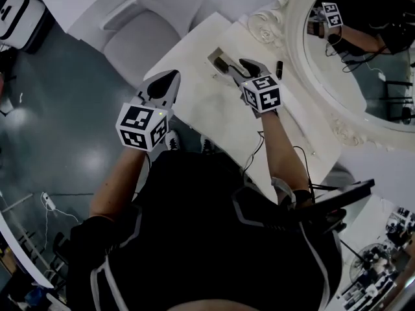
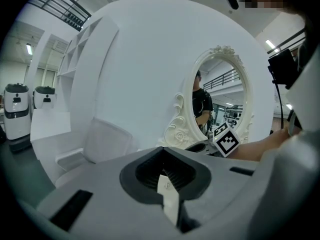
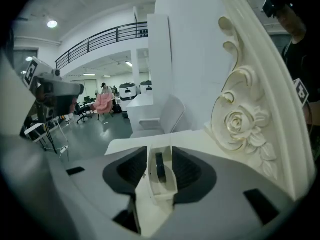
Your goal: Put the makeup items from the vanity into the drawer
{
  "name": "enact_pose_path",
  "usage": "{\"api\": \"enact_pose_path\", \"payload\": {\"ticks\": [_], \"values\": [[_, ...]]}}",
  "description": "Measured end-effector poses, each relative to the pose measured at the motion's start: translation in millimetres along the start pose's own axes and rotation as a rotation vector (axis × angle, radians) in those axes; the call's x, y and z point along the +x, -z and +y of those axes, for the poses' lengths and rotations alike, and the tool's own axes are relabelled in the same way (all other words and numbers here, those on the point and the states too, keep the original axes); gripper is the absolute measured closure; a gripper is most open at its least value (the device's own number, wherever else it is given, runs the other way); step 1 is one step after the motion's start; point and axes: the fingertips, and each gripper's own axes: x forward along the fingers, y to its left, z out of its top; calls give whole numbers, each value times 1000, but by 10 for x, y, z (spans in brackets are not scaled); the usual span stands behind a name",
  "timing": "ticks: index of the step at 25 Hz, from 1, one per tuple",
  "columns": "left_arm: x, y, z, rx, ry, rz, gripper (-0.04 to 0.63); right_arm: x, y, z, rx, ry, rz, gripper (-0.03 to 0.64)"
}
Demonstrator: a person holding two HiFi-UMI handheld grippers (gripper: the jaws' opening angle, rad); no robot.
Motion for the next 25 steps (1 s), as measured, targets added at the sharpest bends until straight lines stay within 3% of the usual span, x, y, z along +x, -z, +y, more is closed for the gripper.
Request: {"api": "enact_pose_path", "payload": {"ticks": [6, 12, 20, 25], "values": [[138, -304, -110, 30, 83, -52, 592, -629, -451, -52, 38, 52, -143, 480], [183, -626, -220, 66, 149, -95, 592, -1427, -971, -140, 57, 198, -317, 495], [50, -1184, -221, 82, 149, -222, 592, -2237, -1414, -97, 89, 307, -500, 532], [29, -1316, -209, 112, 148, -235, 592, -2567, -1461, -164, 105, 397, -557, 568]]}}
